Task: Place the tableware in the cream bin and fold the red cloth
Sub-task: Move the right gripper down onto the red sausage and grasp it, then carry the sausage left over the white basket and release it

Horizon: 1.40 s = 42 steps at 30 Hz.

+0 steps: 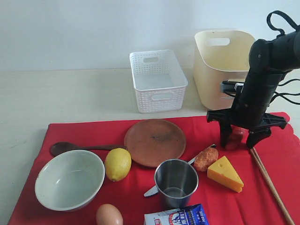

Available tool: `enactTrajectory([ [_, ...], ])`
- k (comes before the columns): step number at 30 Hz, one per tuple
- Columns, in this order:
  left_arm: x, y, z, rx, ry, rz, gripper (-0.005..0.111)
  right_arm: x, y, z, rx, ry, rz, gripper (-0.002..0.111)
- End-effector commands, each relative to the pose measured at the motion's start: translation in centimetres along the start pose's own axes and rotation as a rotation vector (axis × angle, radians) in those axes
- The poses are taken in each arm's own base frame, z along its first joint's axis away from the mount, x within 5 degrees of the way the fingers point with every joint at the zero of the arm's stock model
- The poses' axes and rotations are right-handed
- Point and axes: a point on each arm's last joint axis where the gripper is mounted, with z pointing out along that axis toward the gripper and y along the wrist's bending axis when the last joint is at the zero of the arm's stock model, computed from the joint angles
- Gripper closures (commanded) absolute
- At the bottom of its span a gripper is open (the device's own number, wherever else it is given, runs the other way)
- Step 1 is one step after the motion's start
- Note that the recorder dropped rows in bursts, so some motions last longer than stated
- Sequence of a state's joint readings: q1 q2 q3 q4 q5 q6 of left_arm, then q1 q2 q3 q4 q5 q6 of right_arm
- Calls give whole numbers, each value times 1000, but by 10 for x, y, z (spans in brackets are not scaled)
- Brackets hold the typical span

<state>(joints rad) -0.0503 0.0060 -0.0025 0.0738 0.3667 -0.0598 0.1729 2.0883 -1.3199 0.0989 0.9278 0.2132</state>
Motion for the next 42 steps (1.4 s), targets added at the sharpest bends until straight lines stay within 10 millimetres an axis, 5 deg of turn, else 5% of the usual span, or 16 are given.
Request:
enactTrajectory([
  [1, 0, 0, 0, -2, -11, 0, 107, -7, 1, 3, -12, -55, 1, 72],
  [4, 0, 0, 0, -2, -11, 0, 107, -8, 0, -3, -1, -88, -15, 97],
  [8, 0, 0, 0, -2, -11, 0, 107, -9, -1, -14, 8, -130, -32, 107],
  [15, 0, 0, 0, -2, -11, 0, 107, -3, 6, -54, -53, -223, -152, 108],
  [21, 0, 0, 0, -2, -11, 0, 107, 10, 36, -98, -374, -363, -427, 108],
  [27, 0, 0, 0, -2, -11, 0, 107, -11, 67, -130, -485, -578, -557, 108],
  [33, 0, 0, 0, -2, -11, 0, 107, -47, 111, -131, -491, -633, -655, 108],
  [42, 0, 0, 0, -2, -11, 0, 107, -91, 129, -101, -468, -642, -661, 108],
])
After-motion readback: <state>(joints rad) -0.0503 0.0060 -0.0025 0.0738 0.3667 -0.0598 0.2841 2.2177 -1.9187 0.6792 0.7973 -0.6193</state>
